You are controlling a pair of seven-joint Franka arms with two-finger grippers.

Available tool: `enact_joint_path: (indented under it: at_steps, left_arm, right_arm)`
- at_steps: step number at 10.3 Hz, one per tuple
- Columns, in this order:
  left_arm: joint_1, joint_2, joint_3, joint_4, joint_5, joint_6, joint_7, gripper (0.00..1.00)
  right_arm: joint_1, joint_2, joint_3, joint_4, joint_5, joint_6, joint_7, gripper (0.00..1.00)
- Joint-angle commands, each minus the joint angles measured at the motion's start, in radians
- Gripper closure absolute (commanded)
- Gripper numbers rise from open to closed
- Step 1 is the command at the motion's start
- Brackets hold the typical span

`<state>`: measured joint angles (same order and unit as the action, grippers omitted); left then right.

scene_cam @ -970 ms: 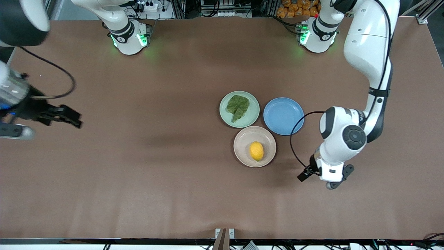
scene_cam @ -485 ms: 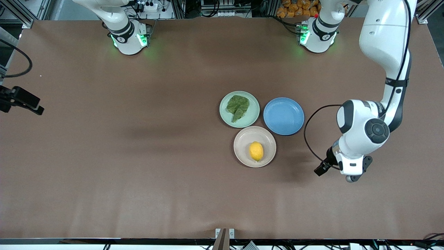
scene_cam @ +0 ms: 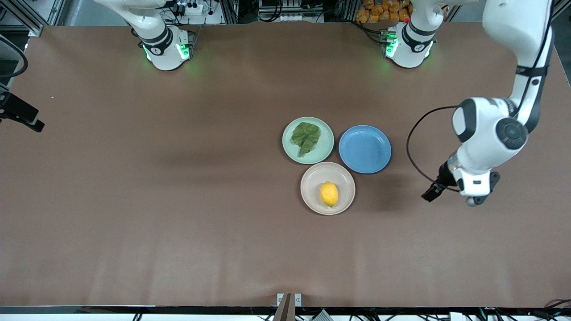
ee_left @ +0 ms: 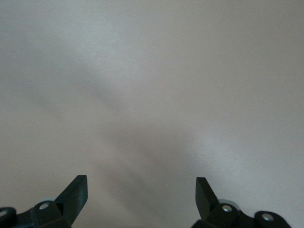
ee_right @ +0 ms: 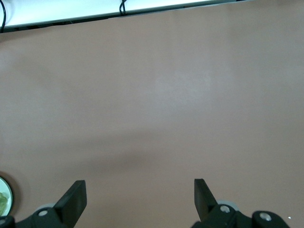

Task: Place lemon and lettuce in plates

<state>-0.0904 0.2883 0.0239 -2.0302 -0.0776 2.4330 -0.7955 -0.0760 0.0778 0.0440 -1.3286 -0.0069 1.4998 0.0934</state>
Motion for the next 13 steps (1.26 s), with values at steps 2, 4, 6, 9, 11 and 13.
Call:
enact_joint_path:
  at_steps: [2,4,6,9,11,13]
  left_arm:
    - [0.047,-0.125,-0.015,-0.143,0.019,0.026,0.045,0.0]
    - [0.047,-0.216,-0.015,-0.234,0.019,0.026,0.048,0.0]
    - [0.046,-0.276,-0.031,-0.289,0.019,0.023,0.048,0.0]
    - [0.047,-0.287,-0.068,-0.266,0.032,0.018,0.248,0.0]
    - [0.075,-0.337,-0.07,-0.254,0.032,0.017,0.443,0.0]
    - [0.084,-0.353,-0.07,-0.176,0.032,-0.041,0.513,0.0]
  right_arm:
    - [-0.021,-0.09,0.004,-0.103,0.01,0.003,-0.014,0.0]
    - [-0.022,-0.096,-0.019,-0.135,0.018,0.011,-0.018,0.0]
    - [-0.018,-0.096,-0.049,-0.136,0.019,0.011,-0.053,0.0]
    - [0.042,-0.096,-0.113,-0.152,0.019,0.007,-0.055,0.0]
    - [0.038,-0.09,-0.121,-0.152,0.042,0.017,-0.078,0.0]
    - [0.024,-0.087,-0.121,-0.149,0.068,0.019,-0.083,0.0]
